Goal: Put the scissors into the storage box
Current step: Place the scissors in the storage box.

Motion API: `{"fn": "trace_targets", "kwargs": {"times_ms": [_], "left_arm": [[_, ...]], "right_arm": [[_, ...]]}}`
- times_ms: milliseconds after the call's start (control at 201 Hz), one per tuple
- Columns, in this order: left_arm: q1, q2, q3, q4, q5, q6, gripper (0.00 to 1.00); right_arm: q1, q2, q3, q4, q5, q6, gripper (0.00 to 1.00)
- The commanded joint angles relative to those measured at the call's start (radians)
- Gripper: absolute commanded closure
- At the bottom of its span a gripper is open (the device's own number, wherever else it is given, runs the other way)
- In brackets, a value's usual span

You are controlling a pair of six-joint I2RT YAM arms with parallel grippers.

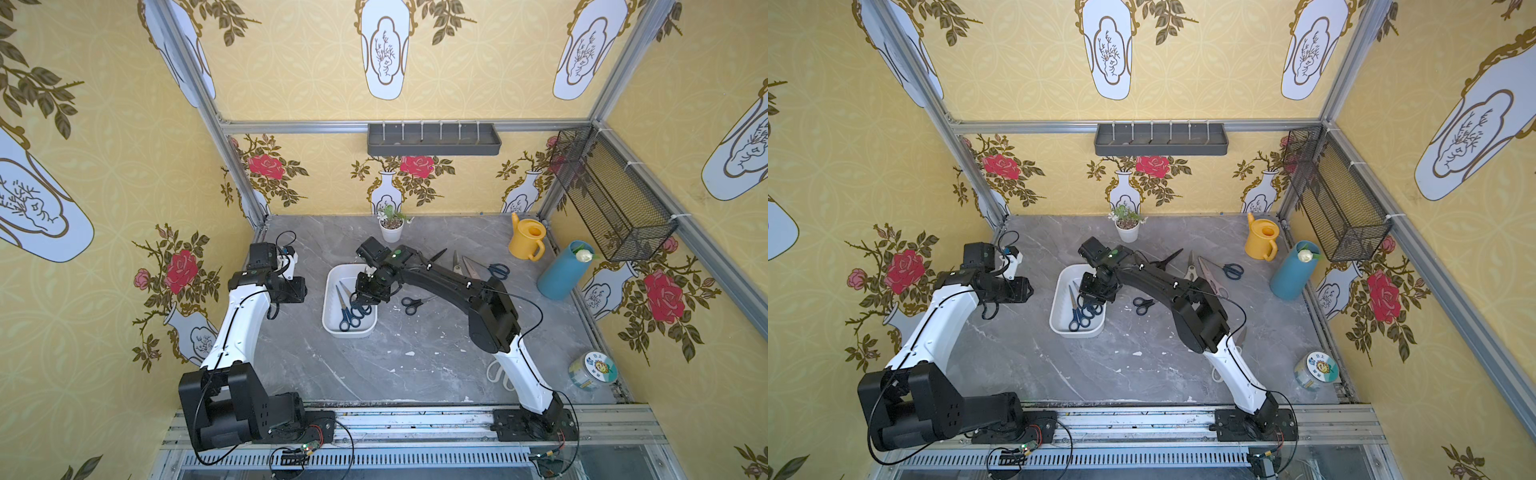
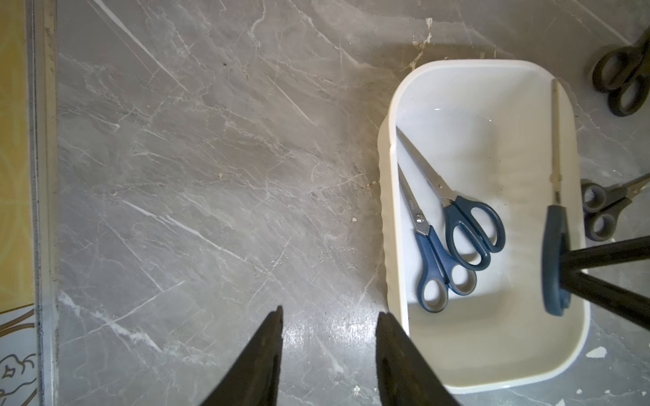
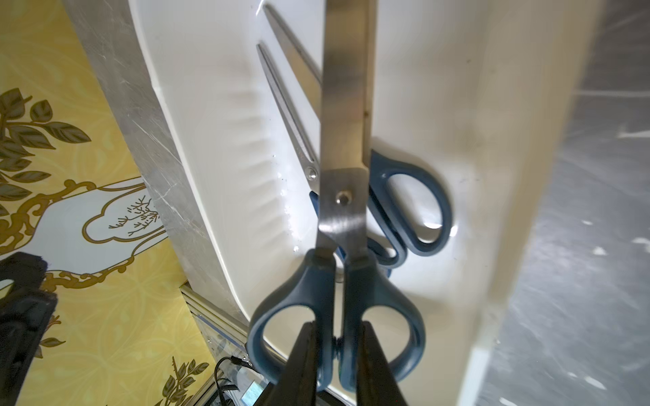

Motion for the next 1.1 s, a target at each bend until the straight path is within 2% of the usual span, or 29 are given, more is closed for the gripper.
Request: {"fn": "trace_targets", "kwargs": {"times_ms": [0, 179, 463, 682, 812, 916, 971, 1095], "left_arm": [[0.002, -0.003, -0.007, 0.029, 0.016, -0.007, 0.52], [0.001, -0.01, -0.01, 0.03, 0.03, -0.013, 0.52], [0.001, -0.025, -0.021, 0.036, 0.048, -0.021, 0.52], [0.001, -0.044, -0.035, 0.032, 0.063, -0.016, 0.51], [0.0, -0.057, -0.021, -0.001, 0.117, 0.014, 0.51], [-0.025, -0.041, 0.041, -0.097, 0.157, 0.062, 0.54], [-0.053, -0.021, 0.09, -0.154, 0.163, 0.087, 0.55], [-0.145, 0.017, 0.177, -0.235, 0.151, 0.078, 0.58]], "right_arm": [[0.015, 0.054, 0.087, -0.019, -0.002, -0.022, 0.79], [0.011, 0.103, 0.091, -0.019, 0.074, -0.022, 0.79], [0.021, 0.149, 0.075, -0.004, 0.079, -0.026, 0.74], [0.023, 0.106, 0.089, 0.0, 0.103, -0.031, 0.61], [0.016, 0.026, 0.101, 0.012, 0.134, -0.034, 0.57], [0.014, -0.087, 0.051, 0.001, 0.189, -0.044, 0.57], [0.012, -0.18, -0.03, -0.009, 0.25, -0.036, 0.57], [-0.021, -0.429, -0.336, -0.033, 0.369, 0.023, 0.57]]}}
